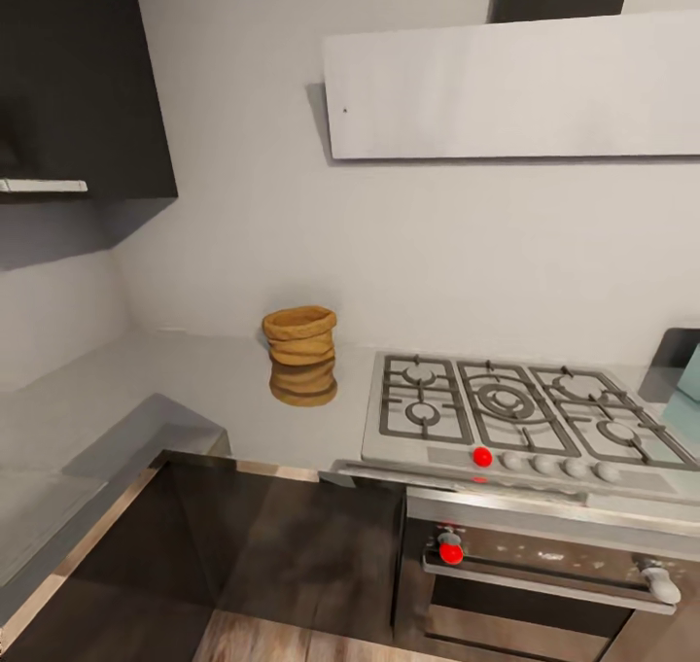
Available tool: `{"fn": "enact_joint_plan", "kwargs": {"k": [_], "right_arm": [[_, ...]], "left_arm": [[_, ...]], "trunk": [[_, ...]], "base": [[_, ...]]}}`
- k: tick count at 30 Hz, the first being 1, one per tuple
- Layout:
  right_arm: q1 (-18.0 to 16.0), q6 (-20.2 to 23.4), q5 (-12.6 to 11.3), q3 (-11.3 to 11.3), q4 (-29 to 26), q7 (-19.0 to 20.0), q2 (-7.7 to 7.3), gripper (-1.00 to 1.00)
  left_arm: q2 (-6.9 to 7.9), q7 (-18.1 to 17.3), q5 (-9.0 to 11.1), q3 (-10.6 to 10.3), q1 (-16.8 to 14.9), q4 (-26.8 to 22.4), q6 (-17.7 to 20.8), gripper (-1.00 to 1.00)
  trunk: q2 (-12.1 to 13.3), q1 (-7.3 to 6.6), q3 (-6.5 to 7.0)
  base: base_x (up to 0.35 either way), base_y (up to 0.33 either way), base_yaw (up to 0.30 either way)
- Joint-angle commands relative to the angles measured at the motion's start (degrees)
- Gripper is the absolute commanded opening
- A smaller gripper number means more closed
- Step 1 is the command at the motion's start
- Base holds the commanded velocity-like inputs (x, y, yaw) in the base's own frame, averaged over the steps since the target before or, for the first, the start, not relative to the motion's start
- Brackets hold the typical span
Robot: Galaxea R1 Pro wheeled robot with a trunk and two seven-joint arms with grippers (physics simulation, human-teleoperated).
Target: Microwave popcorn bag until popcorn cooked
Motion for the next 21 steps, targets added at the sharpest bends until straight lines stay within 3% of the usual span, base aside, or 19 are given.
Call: {"fn": "enact_joint_plan", "kwargs": {"k": [1, 21], "right_arm": [[-0.04, -0.21, 0.57, -0.43, 0.06, -0.01, 0.03, 1.0], [-0.04, -0.22, 0.93, -0.12, 0.14, -0.01, -0.02, 1.0]], "left_arm": [[-0.02, 0.13, 0.19, 0.09, -0.01, -0.04, -0.15, 1.0], [-0.1, 0.13, 0.19, 0.09, -0.01, -0.04, -0.15, 1.0]], "trunk": [[0.37, -0.22, 0.12], [8.4, -4.62, 3.71]], "base": [[0.0, 0.0, 0.0], [0.0, 0.0, 0.0]]}}
